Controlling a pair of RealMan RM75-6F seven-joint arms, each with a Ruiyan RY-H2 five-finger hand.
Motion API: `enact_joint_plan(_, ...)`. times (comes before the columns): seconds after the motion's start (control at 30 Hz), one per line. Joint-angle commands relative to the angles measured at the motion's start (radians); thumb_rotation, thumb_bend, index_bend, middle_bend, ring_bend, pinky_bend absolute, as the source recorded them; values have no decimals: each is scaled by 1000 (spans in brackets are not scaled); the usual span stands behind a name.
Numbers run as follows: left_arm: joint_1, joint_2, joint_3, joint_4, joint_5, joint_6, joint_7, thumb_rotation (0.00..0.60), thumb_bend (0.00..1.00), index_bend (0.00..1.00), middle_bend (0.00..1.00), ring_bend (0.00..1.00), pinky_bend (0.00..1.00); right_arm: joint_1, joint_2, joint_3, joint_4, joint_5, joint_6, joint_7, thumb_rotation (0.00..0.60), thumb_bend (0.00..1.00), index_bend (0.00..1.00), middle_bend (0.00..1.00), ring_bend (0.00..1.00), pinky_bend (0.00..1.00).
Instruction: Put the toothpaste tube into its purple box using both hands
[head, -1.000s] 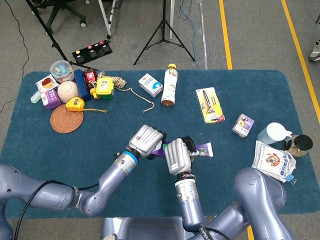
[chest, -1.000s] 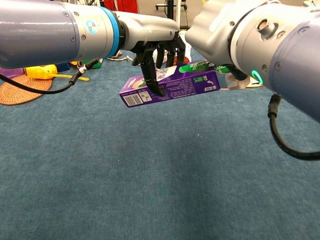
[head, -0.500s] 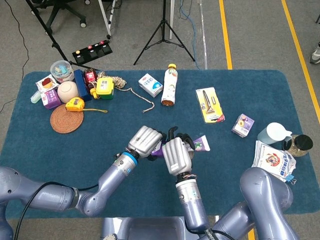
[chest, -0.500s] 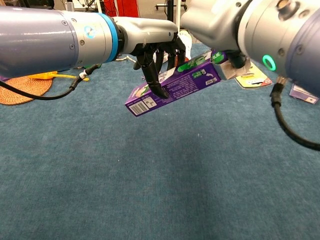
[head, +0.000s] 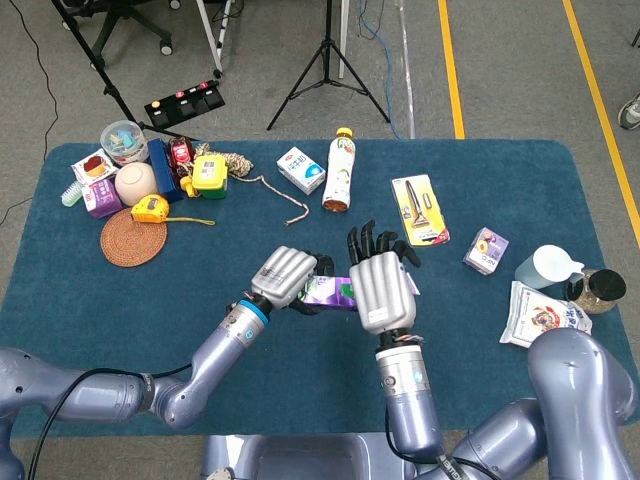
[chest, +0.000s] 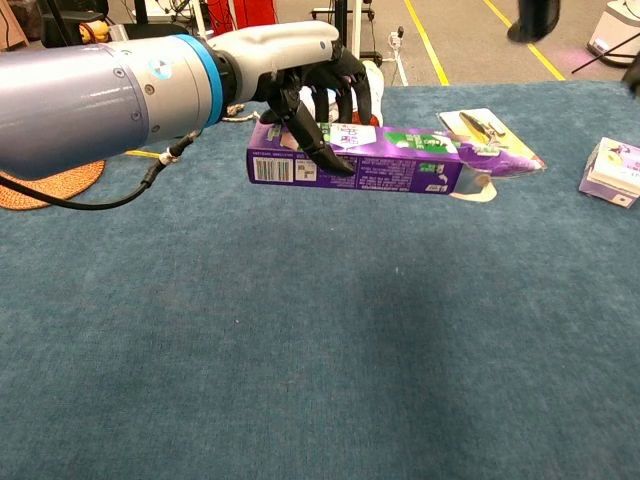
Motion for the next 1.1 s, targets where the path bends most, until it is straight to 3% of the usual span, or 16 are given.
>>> enact_joint_plan(0.03, 23, -4, -7, 12, 25, -7, -41, 600, 229, 537, 487, 440, 679, -22, 43, 2, -1, -25, -20, 36, 600, 328, 80, 143, 273, 511)
enact_joint_plan(0.37, 97, -9, -13, 51, 131, -7, -184, 600, 229, 546, 496, 452, 690, -104, 188, -72, 121, -101, -79, 108, 600, 327, 96, 158, 273, 497)
enact_joint_plan(0.6, 222, -48, -35, 111, 296, 86, -517, 600, 229, 554, 507, 461, 690, -201, 292, -60, 221, -87, -172, 255, 600, 326, 118, 186, 291, 502)
enact_joint_plan(0.73, 316, -83, -43, 164, 402, 191, -766, 600, 229, 561, 510, 465, 690, -292, 333, -111, 349, -125, -265, 393, 600, 327, 132, 209, 319, 511)
enact_joint_plan(0.93, 384, -143, -49, 236, 481, 277, -962, 600, 228, 570, 520, 476, 690, -356, 334, -131, 434, -125, -342, 453, 600, 325, 137, 211, 321, 513)
enact_joint_plan(1.1, 405, -168, -51, 263, 512, 299, -1016, 600, 229, 571, 520, 476, 690, -380, 323, -141, 465, -141, -365, 461, 600, 327, 142, 212, 321, 514)
